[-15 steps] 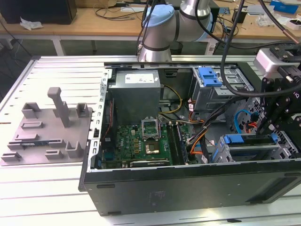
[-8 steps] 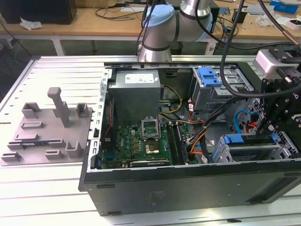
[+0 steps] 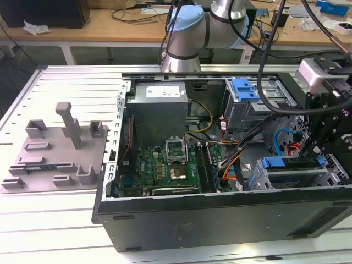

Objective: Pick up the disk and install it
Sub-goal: 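Insert the first disk wire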

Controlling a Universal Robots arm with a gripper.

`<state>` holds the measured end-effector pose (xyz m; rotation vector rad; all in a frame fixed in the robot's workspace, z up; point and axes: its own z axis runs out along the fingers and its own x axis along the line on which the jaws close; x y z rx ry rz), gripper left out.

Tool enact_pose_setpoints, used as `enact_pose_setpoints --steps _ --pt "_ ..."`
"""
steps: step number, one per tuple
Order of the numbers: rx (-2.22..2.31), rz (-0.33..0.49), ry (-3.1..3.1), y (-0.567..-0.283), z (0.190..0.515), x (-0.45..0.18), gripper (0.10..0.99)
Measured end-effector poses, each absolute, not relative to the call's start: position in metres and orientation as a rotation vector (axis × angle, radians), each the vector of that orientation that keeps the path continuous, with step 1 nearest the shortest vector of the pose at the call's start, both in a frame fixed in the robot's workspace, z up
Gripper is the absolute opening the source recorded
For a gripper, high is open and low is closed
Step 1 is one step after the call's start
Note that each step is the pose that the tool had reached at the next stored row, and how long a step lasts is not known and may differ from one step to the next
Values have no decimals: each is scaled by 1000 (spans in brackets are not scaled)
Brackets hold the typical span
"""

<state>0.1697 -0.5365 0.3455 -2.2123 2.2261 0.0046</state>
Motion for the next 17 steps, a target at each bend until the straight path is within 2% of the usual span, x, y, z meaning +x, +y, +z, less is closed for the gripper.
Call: enact_pose_setpoints --steps 17 --pt "-2198 6 2239 -537 335 170 169"
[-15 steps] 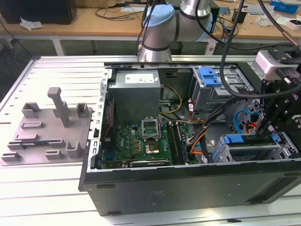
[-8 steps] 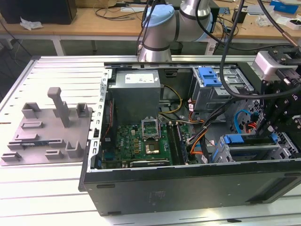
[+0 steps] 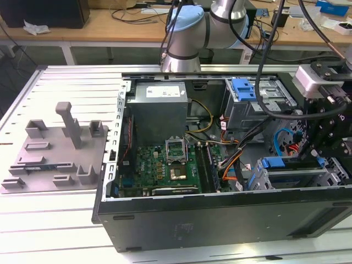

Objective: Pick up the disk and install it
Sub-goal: 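Insert the first disk wire, then insert the second disk wire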

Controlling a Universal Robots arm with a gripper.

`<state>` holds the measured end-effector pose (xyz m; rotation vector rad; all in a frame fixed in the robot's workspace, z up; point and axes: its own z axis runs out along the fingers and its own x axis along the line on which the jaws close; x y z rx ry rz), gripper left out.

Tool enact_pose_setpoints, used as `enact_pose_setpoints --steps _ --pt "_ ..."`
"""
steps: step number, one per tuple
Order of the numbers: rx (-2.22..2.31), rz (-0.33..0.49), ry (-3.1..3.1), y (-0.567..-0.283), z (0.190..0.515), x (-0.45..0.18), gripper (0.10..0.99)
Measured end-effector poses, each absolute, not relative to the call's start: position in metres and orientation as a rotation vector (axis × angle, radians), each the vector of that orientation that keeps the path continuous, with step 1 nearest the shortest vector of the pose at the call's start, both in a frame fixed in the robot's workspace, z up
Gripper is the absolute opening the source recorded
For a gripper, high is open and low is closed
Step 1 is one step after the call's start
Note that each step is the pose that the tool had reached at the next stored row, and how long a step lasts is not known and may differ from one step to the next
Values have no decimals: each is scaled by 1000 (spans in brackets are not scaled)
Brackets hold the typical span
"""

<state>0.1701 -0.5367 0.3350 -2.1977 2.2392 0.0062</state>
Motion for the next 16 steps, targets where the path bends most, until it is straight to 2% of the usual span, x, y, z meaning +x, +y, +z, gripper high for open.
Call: enact_pose_setpoints --steps 1,2,3,4,9,16 --pt "-2198 5 2240 -537 344 170 361" --pt "-2198 4 2241 -537 348 170 420" --pt "-2197 5 2241 -537 351 170 420" --pt "-2197 5 2241 -537 354 170 486" --pt "-2195 1 2246 -536 384 170 486" --pt "-2196 -2 2248 -535 384 170 486"
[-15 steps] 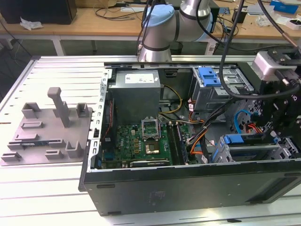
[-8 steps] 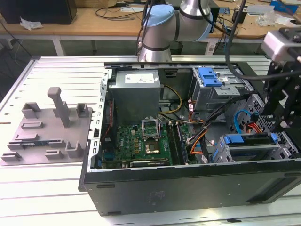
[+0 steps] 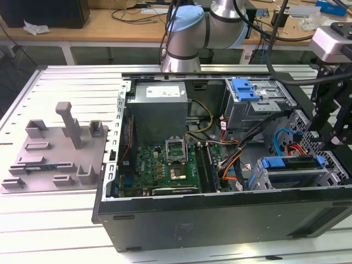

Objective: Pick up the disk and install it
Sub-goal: 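Insert the second disk wire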

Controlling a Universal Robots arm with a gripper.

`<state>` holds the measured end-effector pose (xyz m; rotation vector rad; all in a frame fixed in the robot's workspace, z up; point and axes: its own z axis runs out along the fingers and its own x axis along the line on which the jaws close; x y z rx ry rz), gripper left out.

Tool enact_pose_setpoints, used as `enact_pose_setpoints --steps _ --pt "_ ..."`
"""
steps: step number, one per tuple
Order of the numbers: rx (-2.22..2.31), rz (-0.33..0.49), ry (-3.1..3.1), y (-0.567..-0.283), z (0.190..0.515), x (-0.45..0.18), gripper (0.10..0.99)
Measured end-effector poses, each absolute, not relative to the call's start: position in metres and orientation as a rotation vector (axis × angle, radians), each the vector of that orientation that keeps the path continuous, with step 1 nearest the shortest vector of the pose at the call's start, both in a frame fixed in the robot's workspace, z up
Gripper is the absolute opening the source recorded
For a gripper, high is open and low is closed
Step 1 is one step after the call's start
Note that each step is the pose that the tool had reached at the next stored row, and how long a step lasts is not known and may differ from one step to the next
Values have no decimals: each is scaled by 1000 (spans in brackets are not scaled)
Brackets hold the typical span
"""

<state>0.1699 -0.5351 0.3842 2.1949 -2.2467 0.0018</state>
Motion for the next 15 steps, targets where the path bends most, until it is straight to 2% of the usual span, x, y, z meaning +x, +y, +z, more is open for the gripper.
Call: enact_pose_setpoints --steps 9,11,15 --pt "2194 4 -2246 -534 384 170 486" --pt "2170 57 -2221 -517 384 170 486" --pt "2127 133 -2177 -500 384 170 486"
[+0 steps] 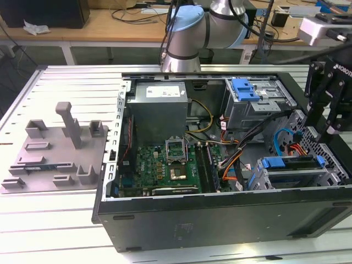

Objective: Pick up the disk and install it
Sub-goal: 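Insert the second disk wire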

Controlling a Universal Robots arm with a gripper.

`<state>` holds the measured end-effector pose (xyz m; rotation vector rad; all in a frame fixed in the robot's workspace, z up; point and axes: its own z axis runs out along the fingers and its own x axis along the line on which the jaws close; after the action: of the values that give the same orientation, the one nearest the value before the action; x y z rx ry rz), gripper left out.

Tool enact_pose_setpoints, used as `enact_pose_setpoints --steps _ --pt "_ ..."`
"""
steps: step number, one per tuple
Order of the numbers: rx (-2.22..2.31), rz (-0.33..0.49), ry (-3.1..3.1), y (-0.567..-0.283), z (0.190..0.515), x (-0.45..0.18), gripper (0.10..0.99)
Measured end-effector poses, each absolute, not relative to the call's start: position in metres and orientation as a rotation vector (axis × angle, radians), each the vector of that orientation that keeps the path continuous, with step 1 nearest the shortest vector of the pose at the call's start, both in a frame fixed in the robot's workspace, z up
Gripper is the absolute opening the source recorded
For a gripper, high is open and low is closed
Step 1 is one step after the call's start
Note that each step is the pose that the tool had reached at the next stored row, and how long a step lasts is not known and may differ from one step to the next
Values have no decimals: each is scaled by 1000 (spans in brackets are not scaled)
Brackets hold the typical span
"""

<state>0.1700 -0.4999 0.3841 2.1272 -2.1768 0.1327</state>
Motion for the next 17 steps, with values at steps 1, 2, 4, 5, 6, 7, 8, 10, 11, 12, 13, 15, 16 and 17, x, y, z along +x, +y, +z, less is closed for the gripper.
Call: enact_pose_setpoints --steps 1,2,4,5,6,7,8,10,11,12,13,15,16,17 --pt "2124 136 -2174 -498 384 170 486" --pt "2122 139 -2172 -497 384 170 486" --pt "2117 145 -2167 -493 383 170 486" --pt "2115 147 -2165 -491 383 170 486" --pt "2110 153 -2160 -489 382 170 486" --pt "2107 157 -2157 -487 381 170 486" --pt "2104 160 -2155 -486 381 169 486" --pt "2097 170 -2147 -482 379 168 486" --pt "2093 177 -2143 -480 378 167 471" --pt "2090 181 -2140 -479 378 166 471" --pt "2088 185 -2138 -478 377 166 408" --pt "2081 194 -2131 -475 375 164 333" --pt "2078 199 -2127 -474 374 163 333" --pt "2075 201 -2124 -473 374 162 333"
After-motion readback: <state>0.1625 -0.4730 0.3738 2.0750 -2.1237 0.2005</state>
